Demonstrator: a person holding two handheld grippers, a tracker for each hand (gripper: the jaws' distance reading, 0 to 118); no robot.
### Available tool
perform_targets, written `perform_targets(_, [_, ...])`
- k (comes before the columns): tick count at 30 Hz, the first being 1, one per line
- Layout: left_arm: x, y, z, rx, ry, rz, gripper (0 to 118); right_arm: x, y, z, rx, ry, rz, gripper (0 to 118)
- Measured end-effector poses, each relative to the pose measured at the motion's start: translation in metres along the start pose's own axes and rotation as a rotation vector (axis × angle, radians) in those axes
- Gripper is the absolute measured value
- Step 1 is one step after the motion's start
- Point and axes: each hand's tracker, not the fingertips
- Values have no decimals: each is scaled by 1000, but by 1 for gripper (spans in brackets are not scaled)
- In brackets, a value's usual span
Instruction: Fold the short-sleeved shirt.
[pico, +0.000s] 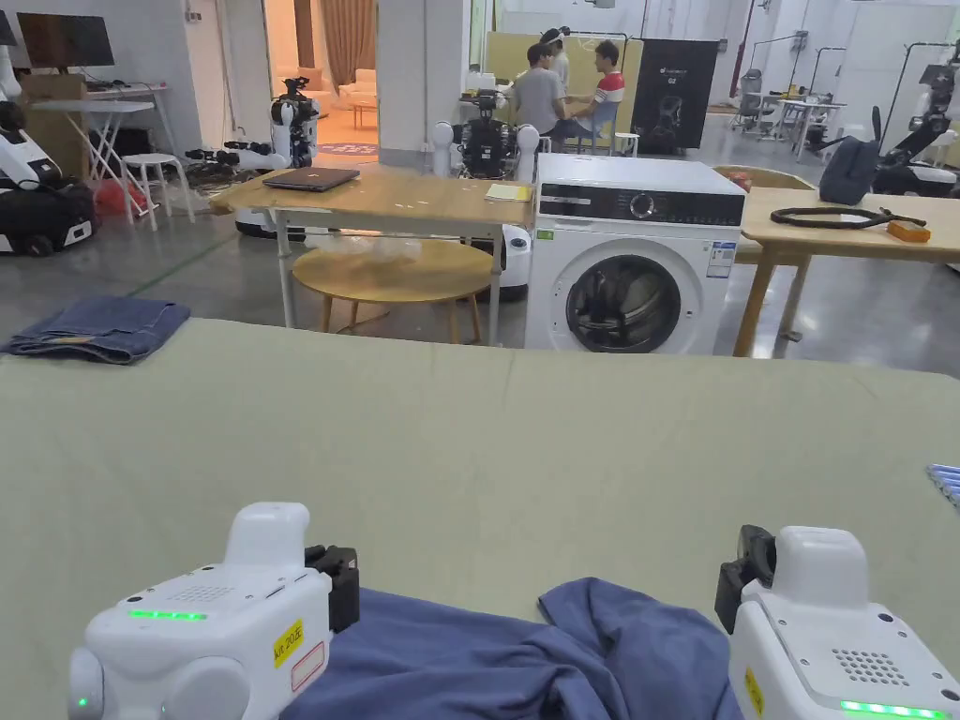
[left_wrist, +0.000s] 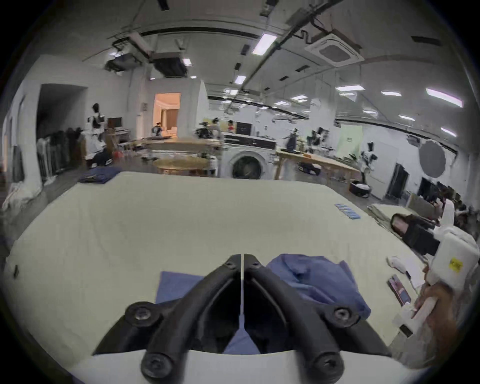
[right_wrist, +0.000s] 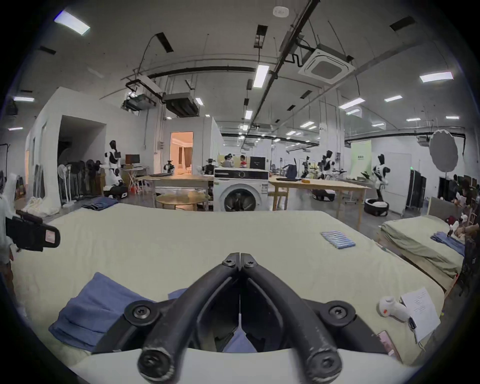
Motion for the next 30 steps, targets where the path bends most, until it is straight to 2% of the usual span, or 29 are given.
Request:
perform_targets(6, [-40, -1, -33, -128, 5, 45, 0, -3, -8, -8, -38, 17, -10, 0])
perform_targets(18, [-83, 37, -167, -415, 39, 81, 0, 18, -16, -20, -85, -23, 2, 0])
perform_targets(19, [-84, 35, -178, -431, 24, 95, 7, 21, -17, -21, -90, -28, 4, 0])
perform_targets(20, [-88, 30, -190, -462, 41, 98, 36, 23, -18, -21, -94, -34, 6, 0])
perform_targets(21, [-89, 26, -202, -489, 68, 87, 59, 26, -20, -22, -100, -42, 8, 0])
perform_targets(22, [-91, 21, -213, -519, 69, 74, 60, 29, -22, -23, -107, -47, 8, 0])
perform_targets(24, [-89, 7, -229, -587, 128, 47, 55, 34, -25, -25, -121, -59, 13, 0])
perform_targets(26, [-91, -5, -244, -659, 188, -7, 61, 39, -28, -25, -135, -70, 16, 0])
perform_targets(30, [-70, -6, -238, -590, 189, -114, 61, 48, -34, -26, -154, -89, 23, 0])
